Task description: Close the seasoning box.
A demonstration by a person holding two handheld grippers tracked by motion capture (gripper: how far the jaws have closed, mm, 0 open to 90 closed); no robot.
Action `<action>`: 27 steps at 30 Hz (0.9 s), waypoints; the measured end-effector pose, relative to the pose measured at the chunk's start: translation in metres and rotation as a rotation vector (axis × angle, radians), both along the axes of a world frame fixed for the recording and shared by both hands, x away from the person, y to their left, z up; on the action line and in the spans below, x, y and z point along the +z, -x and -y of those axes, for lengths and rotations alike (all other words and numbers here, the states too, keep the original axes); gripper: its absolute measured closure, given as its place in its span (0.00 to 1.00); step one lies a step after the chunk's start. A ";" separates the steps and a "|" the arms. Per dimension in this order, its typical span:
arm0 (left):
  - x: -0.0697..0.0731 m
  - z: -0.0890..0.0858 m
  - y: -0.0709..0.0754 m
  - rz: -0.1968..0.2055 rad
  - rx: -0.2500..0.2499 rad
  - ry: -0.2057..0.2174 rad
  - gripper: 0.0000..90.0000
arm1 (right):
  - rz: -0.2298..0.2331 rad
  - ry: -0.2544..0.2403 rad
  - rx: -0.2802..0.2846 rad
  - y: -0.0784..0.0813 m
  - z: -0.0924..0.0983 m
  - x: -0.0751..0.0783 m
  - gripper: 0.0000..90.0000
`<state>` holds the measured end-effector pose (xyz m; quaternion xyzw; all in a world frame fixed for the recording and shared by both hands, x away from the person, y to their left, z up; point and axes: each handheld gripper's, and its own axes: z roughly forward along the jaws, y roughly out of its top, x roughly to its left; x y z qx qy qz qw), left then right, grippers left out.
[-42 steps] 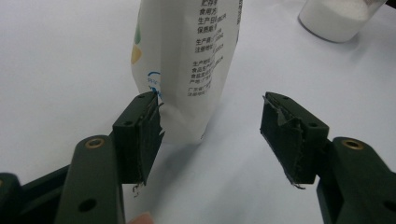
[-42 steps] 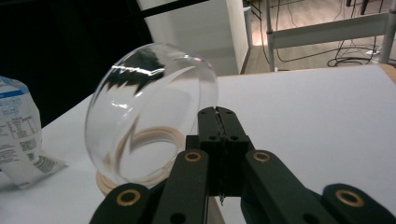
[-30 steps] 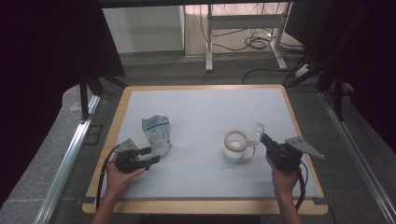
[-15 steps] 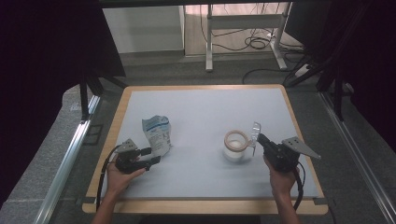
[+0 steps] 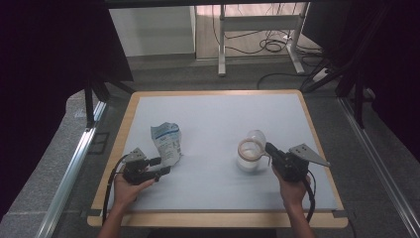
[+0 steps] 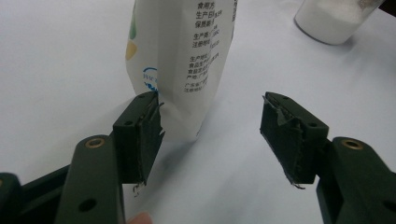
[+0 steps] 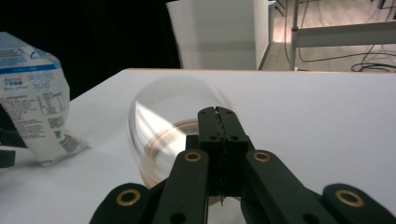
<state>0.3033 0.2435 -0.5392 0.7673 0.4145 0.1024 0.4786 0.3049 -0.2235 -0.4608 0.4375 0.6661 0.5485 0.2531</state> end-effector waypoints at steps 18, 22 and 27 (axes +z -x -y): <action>-0.001 0.000 0.000 0.000 -0.003 0.002 0.42 | -0.033 0.032 0.098 -0.003 -0.015 -0.002 0.99; -0.001 -0.001 0.000 -0.001 -0.003 0.006 0.42 | -0.030 0.027 0.092 -0.002 -0.005 -0.002 0.99; -0.002 -0.001 0.000 -0.004 -0.002 0.006 0.42 | -0.013 0.027 0.085 0.003 0.012 -0.004 0.99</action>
